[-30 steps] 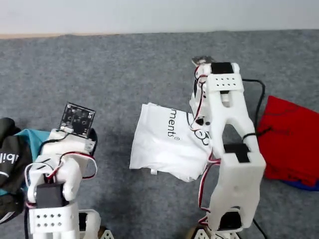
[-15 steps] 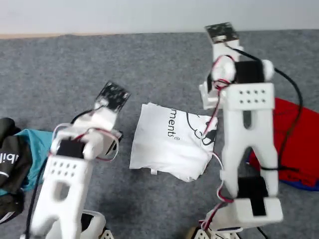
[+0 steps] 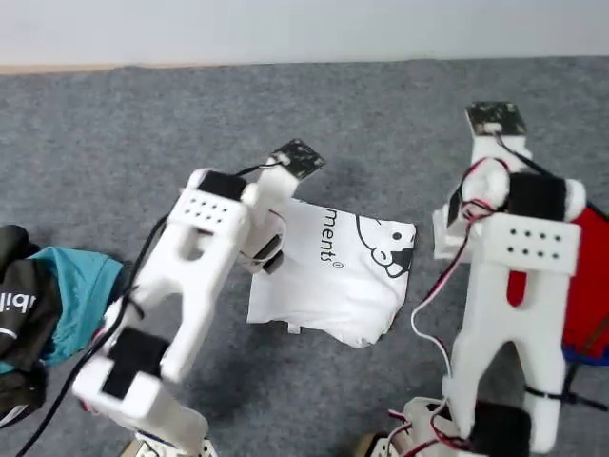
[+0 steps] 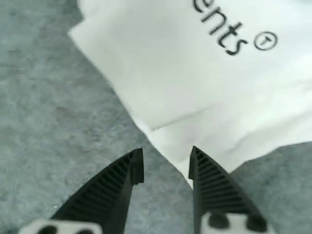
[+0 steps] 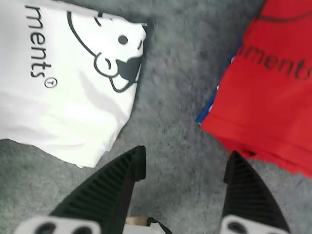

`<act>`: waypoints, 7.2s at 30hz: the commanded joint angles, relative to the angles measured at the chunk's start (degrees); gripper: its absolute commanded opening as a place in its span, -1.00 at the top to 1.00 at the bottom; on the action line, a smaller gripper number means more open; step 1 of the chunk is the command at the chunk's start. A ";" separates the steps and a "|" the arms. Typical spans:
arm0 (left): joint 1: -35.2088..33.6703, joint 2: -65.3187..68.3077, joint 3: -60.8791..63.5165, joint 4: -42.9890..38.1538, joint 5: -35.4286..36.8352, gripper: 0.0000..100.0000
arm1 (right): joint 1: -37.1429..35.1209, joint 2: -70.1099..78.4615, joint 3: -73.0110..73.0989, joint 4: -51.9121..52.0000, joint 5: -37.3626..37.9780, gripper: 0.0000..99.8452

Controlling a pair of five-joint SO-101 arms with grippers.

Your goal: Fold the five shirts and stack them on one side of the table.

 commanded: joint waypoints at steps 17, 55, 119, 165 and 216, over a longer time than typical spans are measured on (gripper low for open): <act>2.81 11.60 -7.78 8.18 0.18 0.59 | 1.45 -7.34 3.78 2.24 -0.26 0.47; 0.35 10.99 -4.44 2.73 -3.43 0.59 | 1.19 -6.81 3.78 1.80 -0.70 0.47; -6.07 -3.96 -6.29 7.56 -7.03 0.68 | -5.93 -6.81 3.69 1.27 -0.88 0.47; 6.24 11.60 -13.14 12.84 -7.65 0.67 | -6.11 -6.73 3.78 0.31 -0.88 0.47; -1.67 -7.12 5.23 12.48 -19.52 0.65 | -6.29 -4.44 3.69 0.22 -0.79 0.47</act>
